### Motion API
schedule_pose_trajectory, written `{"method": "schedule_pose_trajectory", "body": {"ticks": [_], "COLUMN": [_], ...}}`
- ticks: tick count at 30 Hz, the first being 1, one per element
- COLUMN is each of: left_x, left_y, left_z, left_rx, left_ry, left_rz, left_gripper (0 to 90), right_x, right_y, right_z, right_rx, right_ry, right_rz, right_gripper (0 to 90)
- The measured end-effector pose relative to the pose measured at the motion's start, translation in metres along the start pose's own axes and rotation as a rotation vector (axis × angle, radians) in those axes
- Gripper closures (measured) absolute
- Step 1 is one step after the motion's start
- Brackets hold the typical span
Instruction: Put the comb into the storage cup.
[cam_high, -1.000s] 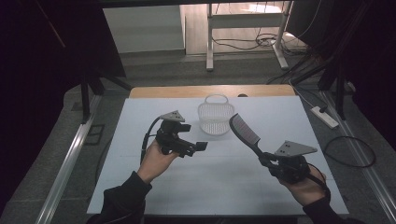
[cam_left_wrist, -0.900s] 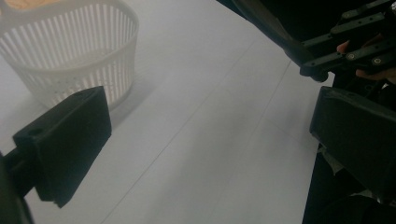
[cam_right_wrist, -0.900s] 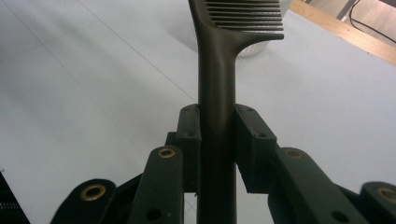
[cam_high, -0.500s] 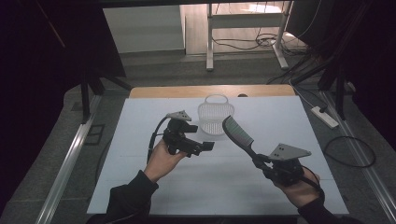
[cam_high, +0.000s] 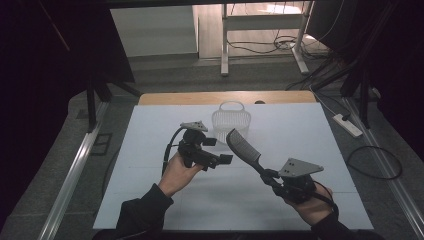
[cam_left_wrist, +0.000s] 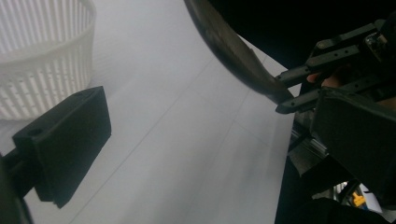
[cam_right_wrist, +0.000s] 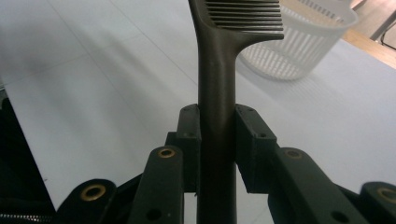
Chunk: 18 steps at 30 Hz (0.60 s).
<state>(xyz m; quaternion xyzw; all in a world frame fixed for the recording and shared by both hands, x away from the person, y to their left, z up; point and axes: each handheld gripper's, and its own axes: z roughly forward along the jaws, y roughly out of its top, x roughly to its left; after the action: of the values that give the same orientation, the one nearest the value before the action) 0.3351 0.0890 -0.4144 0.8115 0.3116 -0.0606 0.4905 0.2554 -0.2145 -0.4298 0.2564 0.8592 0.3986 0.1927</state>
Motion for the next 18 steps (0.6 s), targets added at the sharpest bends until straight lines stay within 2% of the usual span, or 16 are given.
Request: {"method": "schedule_pose_trajectory", "body": {"ticks": [12,18], "left_x": [-0.003,-0.003], "left_y": [0.000,0.000], "left_z": [0.007,0.009], "left_rx": [0.025,0.047], "left_ry": [-0.036,-0.075], "left_rz": [-0.012,-0.028], "left_gripper": [0.0,0.0], "right_x": [0.014,0.017], "right_y": [0.005,0.005], "right_z": [0.006,0.007], "right_rx": [-0.024,-0.031], "right_ry": [0.023,0.017], "right_rz": [-0.039,-0.058], "right_gripper": [72.3,72.3]}}
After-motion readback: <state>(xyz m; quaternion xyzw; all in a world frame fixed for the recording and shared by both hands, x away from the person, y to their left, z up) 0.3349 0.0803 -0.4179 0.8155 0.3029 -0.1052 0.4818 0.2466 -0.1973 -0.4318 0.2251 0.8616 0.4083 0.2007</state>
